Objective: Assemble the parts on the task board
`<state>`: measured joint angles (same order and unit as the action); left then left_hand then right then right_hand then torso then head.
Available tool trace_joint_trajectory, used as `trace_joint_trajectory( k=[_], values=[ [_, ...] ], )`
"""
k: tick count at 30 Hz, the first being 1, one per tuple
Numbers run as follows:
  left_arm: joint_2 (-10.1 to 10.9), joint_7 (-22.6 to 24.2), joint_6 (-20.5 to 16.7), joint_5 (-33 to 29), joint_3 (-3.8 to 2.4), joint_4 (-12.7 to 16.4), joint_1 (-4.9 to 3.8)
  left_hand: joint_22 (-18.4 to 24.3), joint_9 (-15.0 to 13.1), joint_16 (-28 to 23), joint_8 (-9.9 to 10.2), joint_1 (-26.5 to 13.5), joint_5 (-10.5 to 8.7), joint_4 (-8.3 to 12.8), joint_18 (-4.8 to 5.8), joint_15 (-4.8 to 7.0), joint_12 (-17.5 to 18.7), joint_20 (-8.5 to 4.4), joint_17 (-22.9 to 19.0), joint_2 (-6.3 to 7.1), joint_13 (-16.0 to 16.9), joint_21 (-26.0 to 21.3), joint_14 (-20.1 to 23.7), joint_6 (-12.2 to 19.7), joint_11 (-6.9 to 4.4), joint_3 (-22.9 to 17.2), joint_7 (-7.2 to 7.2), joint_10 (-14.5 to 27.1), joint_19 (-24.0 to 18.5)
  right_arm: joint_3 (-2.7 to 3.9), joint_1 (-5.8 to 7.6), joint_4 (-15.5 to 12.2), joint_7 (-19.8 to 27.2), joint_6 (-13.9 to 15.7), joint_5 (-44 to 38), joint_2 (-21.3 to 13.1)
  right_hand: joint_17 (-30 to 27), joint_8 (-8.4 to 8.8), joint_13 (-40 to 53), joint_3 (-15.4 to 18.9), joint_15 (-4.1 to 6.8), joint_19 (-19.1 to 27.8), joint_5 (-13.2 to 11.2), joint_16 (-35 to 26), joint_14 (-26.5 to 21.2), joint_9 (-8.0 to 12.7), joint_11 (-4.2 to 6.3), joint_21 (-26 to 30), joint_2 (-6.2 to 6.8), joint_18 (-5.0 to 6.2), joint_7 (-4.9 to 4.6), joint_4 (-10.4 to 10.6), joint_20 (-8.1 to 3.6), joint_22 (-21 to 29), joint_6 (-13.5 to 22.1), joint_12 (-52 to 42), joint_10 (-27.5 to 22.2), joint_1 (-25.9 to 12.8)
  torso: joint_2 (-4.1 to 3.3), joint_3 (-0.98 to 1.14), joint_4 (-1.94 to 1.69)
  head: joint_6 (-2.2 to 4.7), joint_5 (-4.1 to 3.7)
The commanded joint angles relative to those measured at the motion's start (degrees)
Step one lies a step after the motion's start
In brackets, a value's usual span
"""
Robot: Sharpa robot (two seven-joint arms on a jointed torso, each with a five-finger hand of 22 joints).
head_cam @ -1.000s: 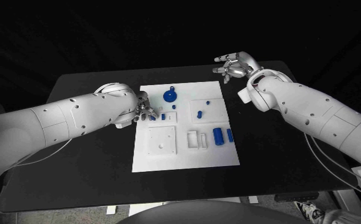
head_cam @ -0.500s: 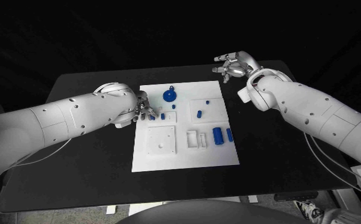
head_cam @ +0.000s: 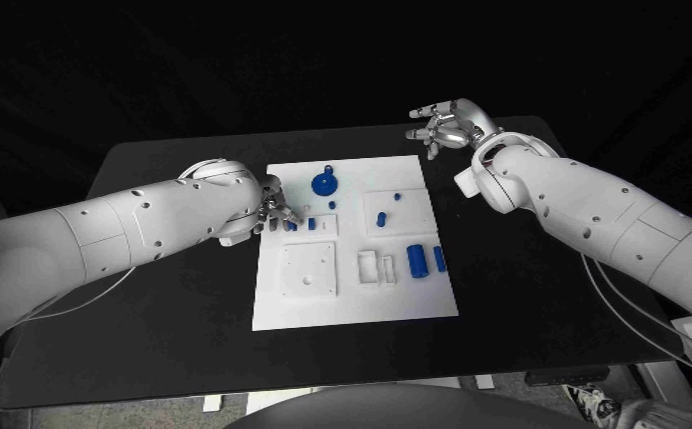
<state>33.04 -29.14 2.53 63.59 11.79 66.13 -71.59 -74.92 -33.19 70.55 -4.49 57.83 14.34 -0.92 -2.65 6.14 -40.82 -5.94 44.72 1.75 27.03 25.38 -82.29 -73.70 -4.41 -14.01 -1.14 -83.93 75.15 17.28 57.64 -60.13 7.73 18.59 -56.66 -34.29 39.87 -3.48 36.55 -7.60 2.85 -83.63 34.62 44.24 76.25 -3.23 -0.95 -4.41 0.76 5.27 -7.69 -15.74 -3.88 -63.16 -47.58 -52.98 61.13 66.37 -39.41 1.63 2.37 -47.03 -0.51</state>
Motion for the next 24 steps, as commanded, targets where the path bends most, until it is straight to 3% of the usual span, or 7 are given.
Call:
trace_joint_trajectory(
  k=[1,11,24],
  values=[
    [-0.15,0.0,0.4,0.35,0.01,-0.15,0.07,-1.03,0.08,-0.29,0.21,0.11,-0.55,-0.75,-0.47,0.39,0.36,0.01,0.01,0.78,-0.06,-0.28,-0.07,-0.35,-0.37,-0.06,-0.08,-2.72,0.28,0.03,-0.02,-0.04,0.53,-0.07,-0.07,0.05,-0.06,0.35,-0.04,0.06,0.07,0.34,0.31,-0.21,0.14,0.08,0.05,-0.06,-0.15,0.17,-0.02,0.05,-0.07,0.11,0.33,0.21,0.19,-0.52,0.03,0.02,-0.01,0.06,-0.06],
    [-0.39,0.08,0.61,0.33,0.01,-0.29,0.07,-1.03,0.1,-0.35,0.22,0.16,-1.53,-1.63,-0.42,0.38,0.38,0.0,-0.06,1.58,-0.08,-0.34,-0.06,-0.45,-0.35,-0.22,-0.05,-2.71,0.25,0.03,-0.02,0.0,0.57,-0.09,0.01,0.14,-0.06,0.35,-0.04,-0.03,0.07,0.3,0.41,-0.19,0.19,0.08,0.06,-0.07,-0.18,0.16,-0.02,0.13,-0.07,0.22,0.36,0.19,0.19,-0.83,0.04,0.0,0.02,0.01,-0.12],
    [-0.52,0.1,0.53,0.33,0.01,-0.12,0.07,-1.02,0.06,-0.24,0.21,0.36,-1.56,-1.27,-0.38,0.39,0.31,-0.03,0.1,0.91,-0.08,-0.38,-0.08,-0.4,-0.37,-0.08,-0.07,-2.71,0.27,0.03,-0.02,0.05,0.55,-0.07,0.1,0.21,-0.07,0.34,-0.01,-0.02,0.07,0.29,0.47,-0.19,0.19,0.08,0.05,-0.07,-0.2,0.16,-0.01,0.17,-0.07,0.3,0.38,0.15,0.21,-0.97,0.01,0.01,0.0,0.05,-0.14]
  ],
)
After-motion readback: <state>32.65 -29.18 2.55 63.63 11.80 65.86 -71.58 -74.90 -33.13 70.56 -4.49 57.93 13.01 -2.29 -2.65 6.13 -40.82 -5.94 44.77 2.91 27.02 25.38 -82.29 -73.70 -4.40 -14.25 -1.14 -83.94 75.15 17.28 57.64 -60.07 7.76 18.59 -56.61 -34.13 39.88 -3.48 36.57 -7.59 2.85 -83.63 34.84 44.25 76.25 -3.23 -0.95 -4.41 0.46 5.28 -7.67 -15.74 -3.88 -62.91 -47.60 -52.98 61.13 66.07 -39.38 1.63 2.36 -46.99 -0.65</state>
